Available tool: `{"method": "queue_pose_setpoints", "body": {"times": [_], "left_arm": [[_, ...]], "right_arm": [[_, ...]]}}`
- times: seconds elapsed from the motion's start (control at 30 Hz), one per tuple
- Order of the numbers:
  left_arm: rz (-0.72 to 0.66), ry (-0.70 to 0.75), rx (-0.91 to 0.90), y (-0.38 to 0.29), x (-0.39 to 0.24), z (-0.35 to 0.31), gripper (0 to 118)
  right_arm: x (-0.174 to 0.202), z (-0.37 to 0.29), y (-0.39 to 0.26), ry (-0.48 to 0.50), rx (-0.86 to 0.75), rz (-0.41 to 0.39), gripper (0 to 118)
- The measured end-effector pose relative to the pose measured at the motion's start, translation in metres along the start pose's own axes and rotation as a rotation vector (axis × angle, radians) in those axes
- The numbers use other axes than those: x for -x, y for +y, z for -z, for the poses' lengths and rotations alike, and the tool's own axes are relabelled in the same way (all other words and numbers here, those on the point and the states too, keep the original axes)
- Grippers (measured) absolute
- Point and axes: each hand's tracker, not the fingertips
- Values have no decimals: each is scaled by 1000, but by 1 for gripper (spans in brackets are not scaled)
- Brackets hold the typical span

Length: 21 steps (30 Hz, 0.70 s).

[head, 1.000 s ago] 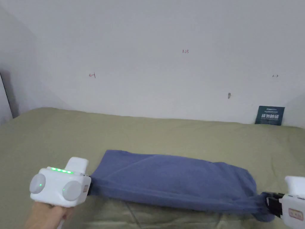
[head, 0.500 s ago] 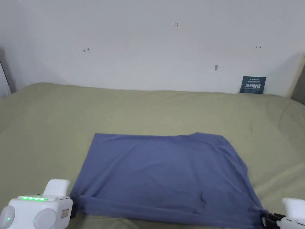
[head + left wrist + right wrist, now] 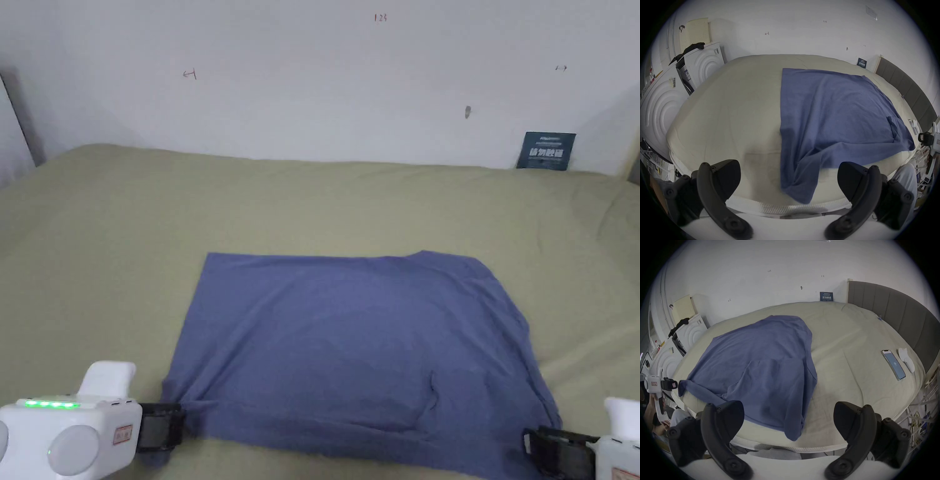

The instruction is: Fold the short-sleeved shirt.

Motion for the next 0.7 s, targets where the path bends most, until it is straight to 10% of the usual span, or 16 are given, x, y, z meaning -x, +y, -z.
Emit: {"method": "queue_pose_setpoints", "body": {"times": [0.23, 0.3, 0.33, 0.37, 0.53, 0.63, 0.7], "left_arm": [[-39, 18, -7, -33, -8, -37, 97], [-47, 23, -2, -38, -6, -35, 20], [-51, 9, 16, -41, -1, -27, 0], [-60, 3, 20, -42, -1, -26, 1], [-57, -22, 20, -36, -2, -17, 4], [-11, -52, 13, -31, -4, -4, 117], [7, -25, 64, -26, -6, 6, 118]], "right_arm": [[12, -8, -12, 27, 18, -16, 111], [17, -4, -12, 17, 24, -26, 70], [18, -4, -12, 12, 23, -33, 32], [18, -3, -11, 26, 45, -34, 3], [12, 0, -12, 26, 46, -39, 2], [10, -2, -11, 25, 47, -21, 2], [12, -4, -10, 17, 46, -27, 2]]}}
